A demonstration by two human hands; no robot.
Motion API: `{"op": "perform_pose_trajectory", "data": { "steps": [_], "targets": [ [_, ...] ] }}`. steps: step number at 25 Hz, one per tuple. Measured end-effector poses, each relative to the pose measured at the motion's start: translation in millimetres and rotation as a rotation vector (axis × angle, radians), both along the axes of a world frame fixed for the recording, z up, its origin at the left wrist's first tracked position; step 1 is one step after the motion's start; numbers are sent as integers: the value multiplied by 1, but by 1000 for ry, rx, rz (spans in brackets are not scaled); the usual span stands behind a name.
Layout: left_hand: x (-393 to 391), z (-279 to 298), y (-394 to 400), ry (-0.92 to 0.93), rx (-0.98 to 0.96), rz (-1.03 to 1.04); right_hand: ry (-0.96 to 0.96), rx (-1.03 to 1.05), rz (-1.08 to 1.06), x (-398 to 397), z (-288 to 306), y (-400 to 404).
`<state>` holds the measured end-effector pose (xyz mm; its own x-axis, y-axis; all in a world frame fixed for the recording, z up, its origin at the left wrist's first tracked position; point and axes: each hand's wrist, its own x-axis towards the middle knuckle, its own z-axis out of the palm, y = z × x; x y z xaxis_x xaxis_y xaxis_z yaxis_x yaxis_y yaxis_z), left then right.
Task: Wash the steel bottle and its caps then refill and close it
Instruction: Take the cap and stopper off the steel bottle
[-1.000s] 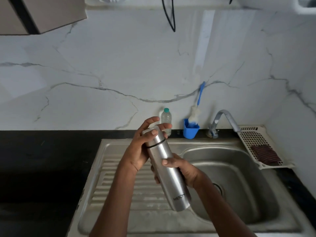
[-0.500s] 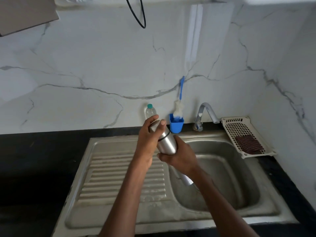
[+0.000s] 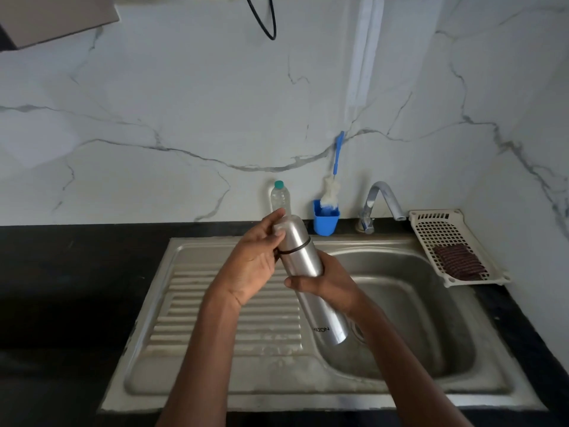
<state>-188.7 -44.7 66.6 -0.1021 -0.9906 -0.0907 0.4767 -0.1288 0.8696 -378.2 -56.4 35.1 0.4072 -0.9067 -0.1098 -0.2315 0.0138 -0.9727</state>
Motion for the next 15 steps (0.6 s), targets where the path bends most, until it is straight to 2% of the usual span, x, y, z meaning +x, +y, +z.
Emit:
{"op": "perform_pose_trajectory", "data": {
  "steps": [2,4,5,8,9,10,13,15],
  "targets": [
    [10,-5,1,-111,-58,38,29,-7,20,7,-1,-3],
    [12,-5,-1,-290,-32,158,89,-30,28,22,-5,-7],
    [15,-6,-2,-320,-11,173,114,-42,24,30,-8,-8],
    [37,-13,2,-176,-25,47,156,-58,-3,50,-20,-12],
    [45,-15,5,-181,-54,64,173,-66,0,57,-23,-13],
    [51,-16,7,-217,-72,140,200,-76,8,64,-25,-13],
    [73,-19,10,-272,-25,555,310,-93,42,90,-33,-14],
    [104,-33,10,-334,-12,694,350,-95,54,106,-41,-13]
  ]
}}
